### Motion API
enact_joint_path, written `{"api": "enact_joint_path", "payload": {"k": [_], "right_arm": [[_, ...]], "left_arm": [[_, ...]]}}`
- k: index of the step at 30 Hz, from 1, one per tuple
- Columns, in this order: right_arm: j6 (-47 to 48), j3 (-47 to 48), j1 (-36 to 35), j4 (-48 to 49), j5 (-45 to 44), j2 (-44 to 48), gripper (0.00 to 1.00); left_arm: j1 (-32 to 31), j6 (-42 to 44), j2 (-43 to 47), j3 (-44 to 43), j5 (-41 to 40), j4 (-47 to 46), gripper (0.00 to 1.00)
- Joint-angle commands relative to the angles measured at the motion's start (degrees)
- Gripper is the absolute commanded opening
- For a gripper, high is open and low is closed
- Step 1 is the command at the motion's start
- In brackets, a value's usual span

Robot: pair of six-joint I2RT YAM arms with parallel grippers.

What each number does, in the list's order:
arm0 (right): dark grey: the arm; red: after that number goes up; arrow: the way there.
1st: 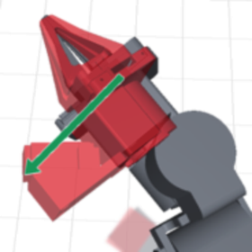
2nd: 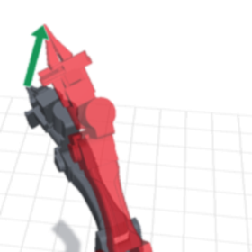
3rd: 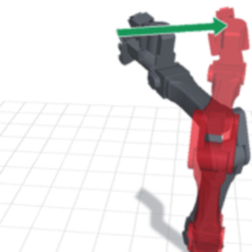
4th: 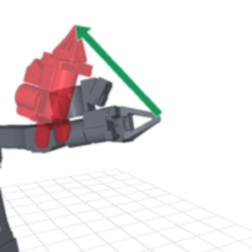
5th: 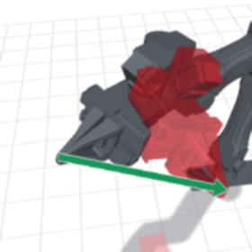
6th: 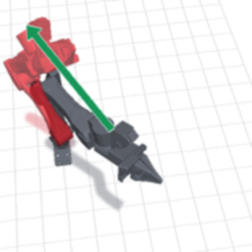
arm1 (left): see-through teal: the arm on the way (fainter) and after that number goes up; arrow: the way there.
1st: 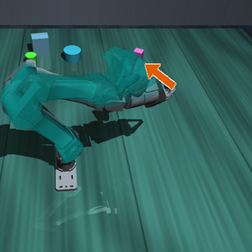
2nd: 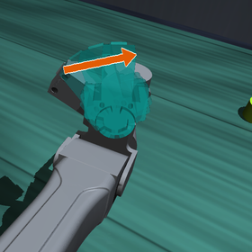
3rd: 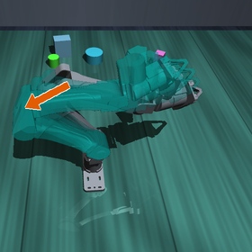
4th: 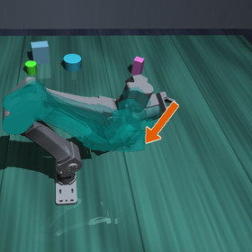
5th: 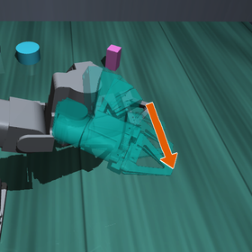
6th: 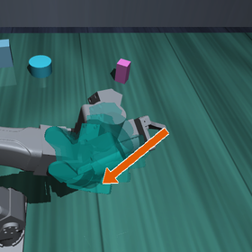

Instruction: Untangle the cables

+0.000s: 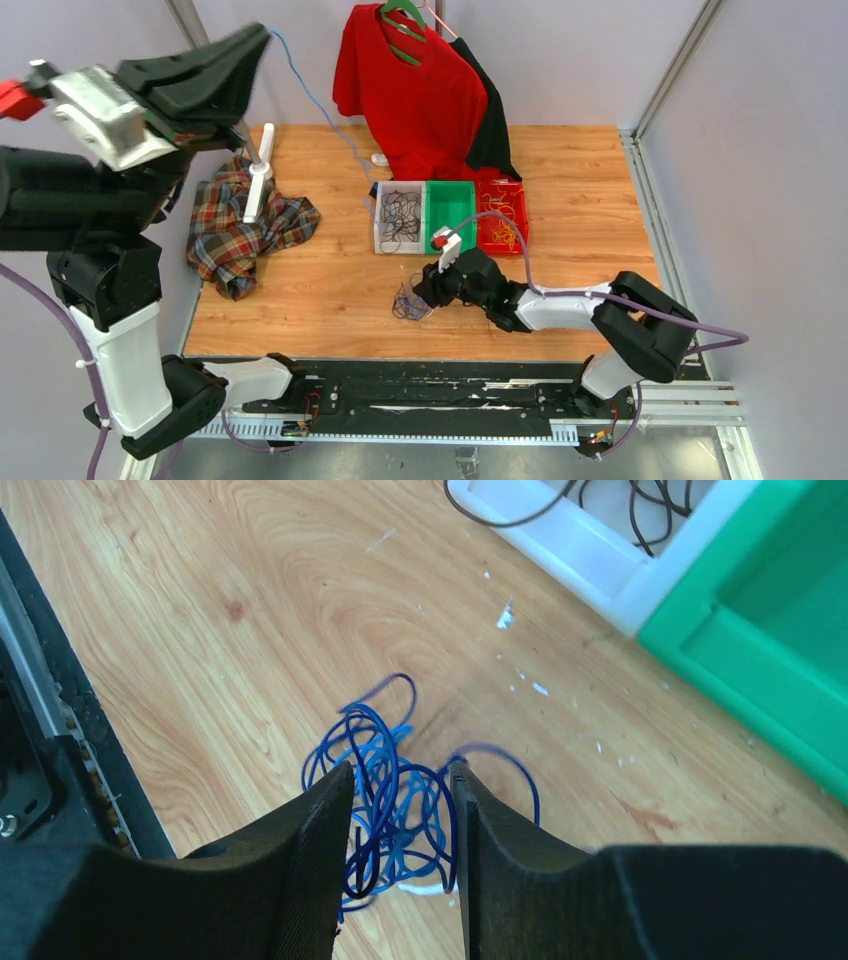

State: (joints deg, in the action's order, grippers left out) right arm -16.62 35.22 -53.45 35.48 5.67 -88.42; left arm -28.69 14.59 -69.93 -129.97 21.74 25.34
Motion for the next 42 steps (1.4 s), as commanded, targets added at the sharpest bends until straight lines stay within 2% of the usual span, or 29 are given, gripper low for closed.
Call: {"api": "enact_joint_path", "payload": {"k": [1, 4, 7, 10, 17, 21, 27, 35, 42], "right_arm": [[0.6, -3.1, 0.9, 0.6, -2.8, 3.0, 0.41], [0.6, -4.6, 0.9, 0.4, -3.3, 3.7, 0.43], [0.9, -4.9, 0.9, -1.4, -3.8, 4.8, 0.50], [0.8, -4.4, 0.9, -2.9, -3.6, 7.7, 0.58], [1.8, 3.3, 0.9, -12.8, -4.0, 19.7, 0.73], [2.5, 7.6, 0.9, -15.9, -7.2, 22.3, 0.73], [1.5, 9.9, 3.1, -16.7, -21.2, 20.9, 0.72], [0.4, 8.1, 9.2, -16.2, -30.7, 18.8, 0.70], [0.9, 6.7, 13.4, -17.4, -30.8, 18.3, 0.68]], "left_arm": [[0.1, 1.8, -0.4, -1.6, -10.9, -16.9, 0.00], [0.1, 2.4, -2.0, -4.4, -11.6, -17.5, 0.00], [0.1, 1.7, -2.1, -3.2, -11.4, -19.0, 0.01], [0.1, 0.5, -2.1, -2.1, -8.7, -16.1, 0.01], [0.1, -0.4, 2.4, 13.1, -3.2, -13.7, 0.01], [0.1, -2.1, 3.0, 19.8, -0.5, -11.1, 0.00], [0.0, -7.6, 0.2, 26.4, 3.9, -10.2, 0.01], [-1.9, -8.4, -8.5, 27.5, 3.3, -13.0, 0.01], [-2.2, -5.2, -15.3, 26.3, 1.2, -15.3, 0.00]]}}
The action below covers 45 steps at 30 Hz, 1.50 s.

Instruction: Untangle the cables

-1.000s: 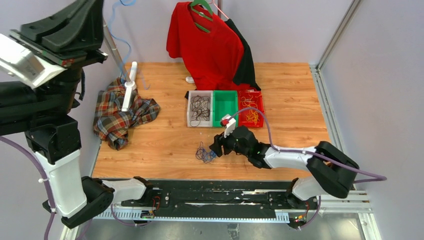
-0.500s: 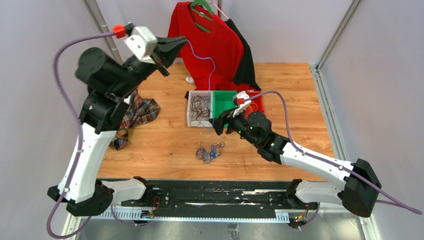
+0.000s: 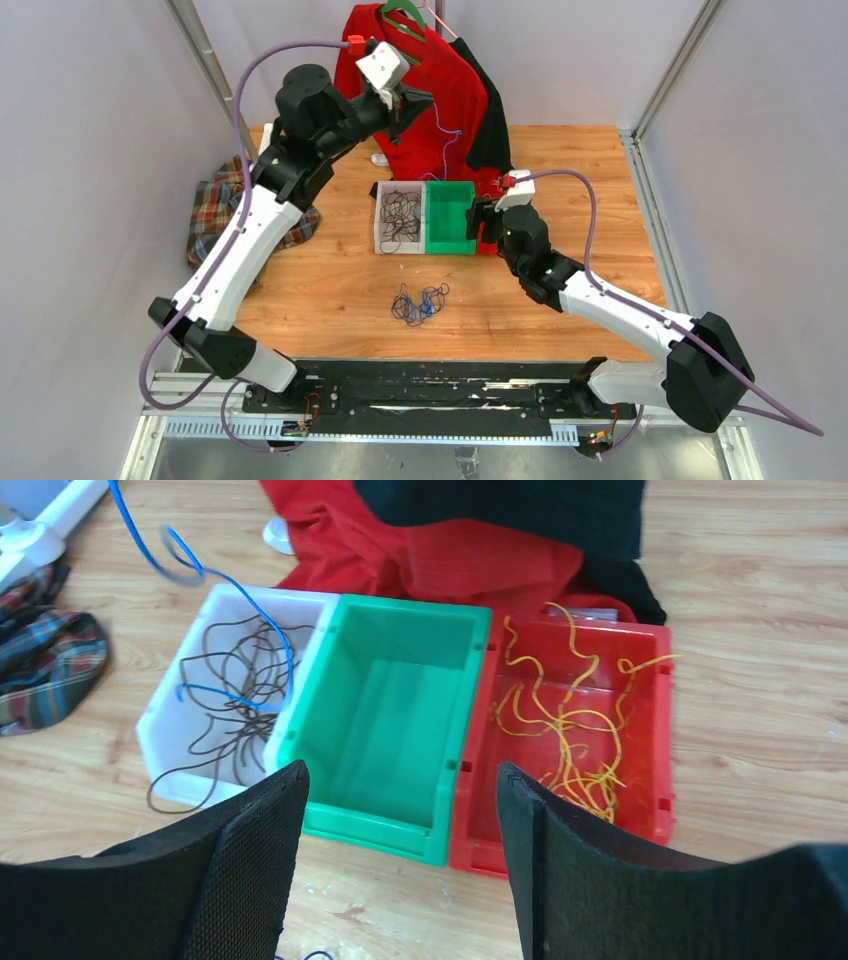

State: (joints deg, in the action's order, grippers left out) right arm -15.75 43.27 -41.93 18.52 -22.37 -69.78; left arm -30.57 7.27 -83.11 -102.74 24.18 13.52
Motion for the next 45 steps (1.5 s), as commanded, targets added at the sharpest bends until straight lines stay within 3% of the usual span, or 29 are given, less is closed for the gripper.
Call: {"api": "enact_joint_path", "payload": {"k": [1, 9, 18, 33, 45], "right_arm": [[0.3, -1.6, 2.4, -0.7, -2.8, -0.4, 0.68], [1.2, -4.8, 4.1, -2.6, -5.5, 2.3, 0.68], [0.3, -9.0, 4.5, -3.3, -6.4, 5.5, 0.67], [0.0, -9.8, 4.6, -6.4, -9.4, 11.6, 0.67], [-0.6, -11.8, 5.1, -8.2, -10.4, 15.7, 0.67]], "left_arm": [[-0.3, 3.2, -2.7, -0.6, -1.3, -3.7, 0.00], [-0.3, 11.9, -6.1, 5.9, -3.2, -6.5, 0.00], [-0.5, 15.9, -10.7, 4.4, -6.1, -7.3, 0.00], [-4.1, 17.5, -15.1, 7.9, -7.5, 8.9, 0.00], [-7.2, 22.2, -27.2, 7.0, -18.6, 13.5, 0.00]]}}
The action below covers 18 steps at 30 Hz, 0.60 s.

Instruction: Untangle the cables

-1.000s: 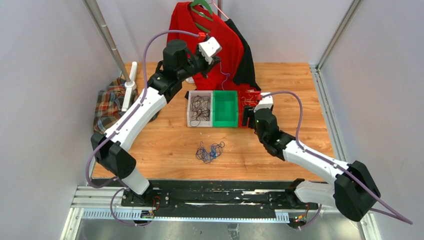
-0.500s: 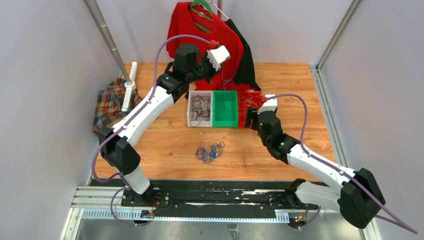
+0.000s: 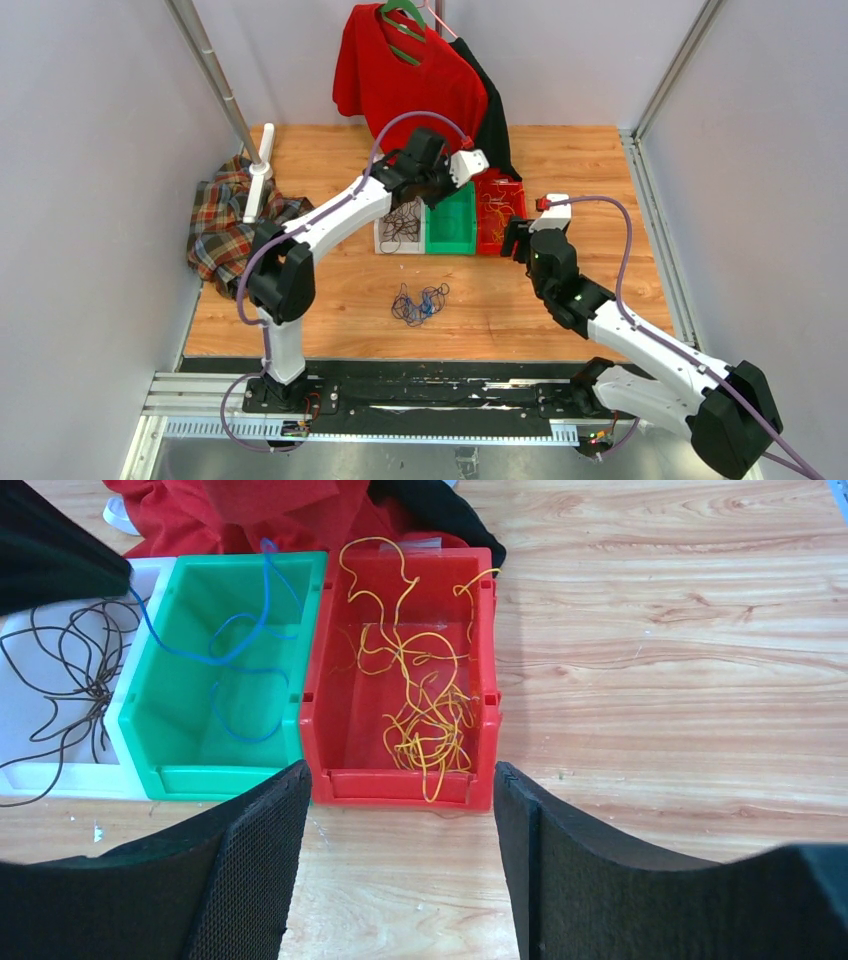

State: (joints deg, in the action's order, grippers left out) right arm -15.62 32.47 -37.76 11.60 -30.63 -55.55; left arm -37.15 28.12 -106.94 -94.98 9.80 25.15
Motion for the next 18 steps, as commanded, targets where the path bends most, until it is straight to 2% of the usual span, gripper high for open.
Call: {"api": "enact_joint_path", "payload": {"k": [1, 7, 8, 11, 12, 13, 14, 18], "right_arm": [[-0.8, -1.0, 0.9, -1.4, -2.2, 1.7, 0.67], [-0.9, -0.7, 1.0, -2.2, -1.6, 2.2, 0.66], [-0.9, -0.7, 1.0, -2.2, -1.4, 2.3, 0.66], [-1.0, -0.7, 1.0, -2.4, -0.7, 2.6, 0.66], [-1.0, -0.7, 1.0, -2.3, -0.2, 2.6, 0.66], [-1.1, -0.6, 1.0, -2.2, 0.5, 2.7, 0.66], [-1.1, -0.5, 1.0, -2.2, 0.9, 2.7, 0.66], [-1.8, -0.5, 1.0, -2.6, 3.0, 2.7, 0.65]], "left_arm": [[-0.8, 1.1, -4.3, -0.4, -5.0, 1.8, 0.00], [-1.8, 0.1, -6.7, 2.1, -6.8, 0.7, 0.01], [-1.8, -0.2, -6.6, 1.9, -7.0, 0.9, 0.05], [-1.8, -1.1, -4.7, 0.4, -6.6, 2.2, 0.27], [-1.7, -1.5, -3.6, 0.3, -6.1, 2.5, 0.39], [-1.7, -1.8, -2.2, 0.3, -5.2, 2.8, 0.59], [-1.5, -2.2, -0.7, 0.2, -4.0, 3.7, 0.69], [-0.6, -3.2, 6.4, 0.4, 1.1, 7.9, 0.95]]}}
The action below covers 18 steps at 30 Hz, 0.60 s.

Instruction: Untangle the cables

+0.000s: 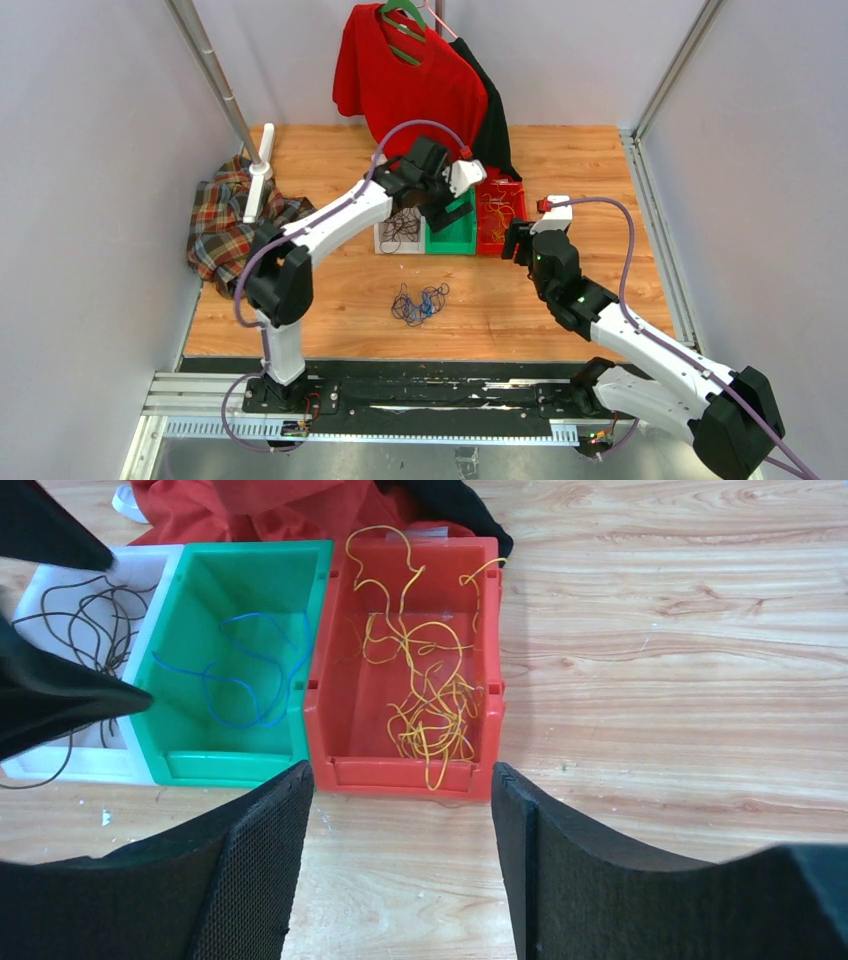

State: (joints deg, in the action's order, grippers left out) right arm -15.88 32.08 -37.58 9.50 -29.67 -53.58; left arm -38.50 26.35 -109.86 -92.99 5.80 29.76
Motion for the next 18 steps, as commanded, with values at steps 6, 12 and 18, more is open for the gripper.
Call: {"api": "enact_joint_path", "payload": {"k": [6, 12, 18], "right_arm": [[-2.3, 0.3, 0.8, -1.6, 5.2, 0.9, 0.64], [-3.7, 0.2, 0.6, -3.1, 8.7, 0.8, 0.62], [-4.3, -0.8, -0.4, -3.6, 9.3, 1.1, 0.59]], "left_arm": [[2.7, 2.7, 17.8, 1.0, 11.9, 15.1, 0.98], [3.4, 7.3, 27.0, 16.7, 17.4, 19.0, 0.94], [3.9, -5.1, 28.7, 28.1, 15.3, 9.4, 0.79]]}}
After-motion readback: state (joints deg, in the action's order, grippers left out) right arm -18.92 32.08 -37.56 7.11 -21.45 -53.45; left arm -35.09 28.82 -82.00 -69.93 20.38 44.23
